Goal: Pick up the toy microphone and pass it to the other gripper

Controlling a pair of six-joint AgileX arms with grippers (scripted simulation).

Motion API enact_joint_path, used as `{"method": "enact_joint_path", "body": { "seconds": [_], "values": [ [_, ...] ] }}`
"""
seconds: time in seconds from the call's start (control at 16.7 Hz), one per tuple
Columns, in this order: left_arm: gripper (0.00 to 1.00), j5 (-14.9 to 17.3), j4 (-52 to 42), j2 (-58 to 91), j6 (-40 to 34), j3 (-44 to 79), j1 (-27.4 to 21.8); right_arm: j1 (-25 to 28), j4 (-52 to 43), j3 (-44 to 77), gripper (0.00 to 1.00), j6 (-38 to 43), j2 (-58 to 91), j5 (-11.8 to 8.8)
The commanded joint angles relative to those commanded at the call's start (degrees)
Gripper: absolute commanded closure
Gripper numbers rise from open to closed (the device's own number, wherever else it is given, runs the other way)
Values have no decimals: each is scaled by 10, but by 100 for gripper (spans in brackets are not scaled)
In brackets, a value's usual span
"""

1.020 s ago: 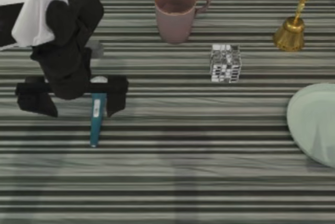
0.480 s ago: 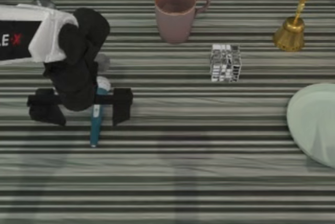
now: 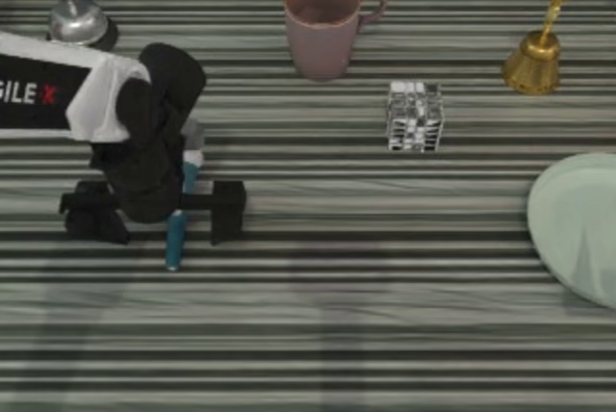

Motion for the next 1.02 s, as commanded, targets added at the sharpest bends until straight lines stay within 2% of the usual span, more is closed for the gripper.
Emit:
{"method": "enact_joint_path", "body": {
  "seconds": [0.12, 0.9, 1.02],
  "values": [
    [0, 0, 0, 0, 0, 0, 0, 0, 0, 0, 0, 0, 0, 0],
    [98, 0, 0, 0, 0, 0, 0, 0, 0, 0, 0, 0, 0, 0],
    [100, 0, 0, 0, 0, 0, 0, 0, 0, 0, 0, 0, 0, 0]
  ]
}}
